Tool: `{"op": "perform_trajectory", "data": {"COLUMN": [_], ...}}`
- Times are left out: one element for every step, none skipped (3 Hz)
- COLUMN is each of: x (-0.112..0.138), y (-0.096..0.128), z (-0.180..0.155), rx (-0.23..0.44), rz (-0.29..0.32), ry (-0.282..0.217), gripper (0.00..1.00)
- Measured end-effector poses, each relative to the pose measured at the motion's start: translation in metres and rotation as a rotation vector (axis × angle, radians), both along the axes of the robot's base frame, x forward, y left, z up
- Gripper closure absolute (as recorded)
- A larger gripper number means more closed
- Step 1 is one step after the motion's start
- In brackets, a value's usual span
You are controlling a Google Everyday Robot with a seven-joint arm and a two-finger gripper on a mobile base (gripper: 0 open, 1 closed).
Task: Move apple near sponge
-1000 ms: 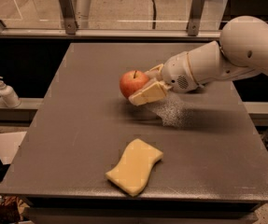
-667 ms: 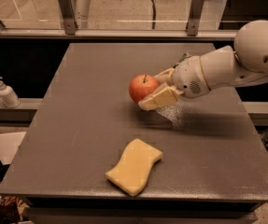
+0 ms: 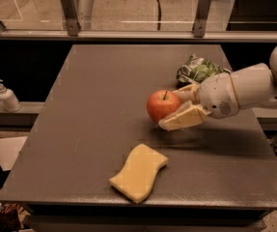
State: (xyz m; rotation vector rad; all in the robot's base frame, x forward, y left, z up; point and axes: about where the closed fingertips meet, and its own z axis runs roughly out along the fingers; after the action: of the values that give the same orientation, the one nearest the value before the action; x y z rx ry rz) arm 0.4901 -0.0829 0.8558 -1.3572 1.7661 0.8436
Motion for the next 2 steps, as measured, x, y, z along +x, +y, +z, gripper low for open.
{"op": "perform_trajectory", "data": {"x": [-0.025,-0.046], "y": [-0.005,-0.003], "z": [-0.008,-0.016], "rx": [0.015,-0.001], "rz": [0.049,0.109], "ry": [0.012,0.022], "gripper": [1.0,1.0]}}
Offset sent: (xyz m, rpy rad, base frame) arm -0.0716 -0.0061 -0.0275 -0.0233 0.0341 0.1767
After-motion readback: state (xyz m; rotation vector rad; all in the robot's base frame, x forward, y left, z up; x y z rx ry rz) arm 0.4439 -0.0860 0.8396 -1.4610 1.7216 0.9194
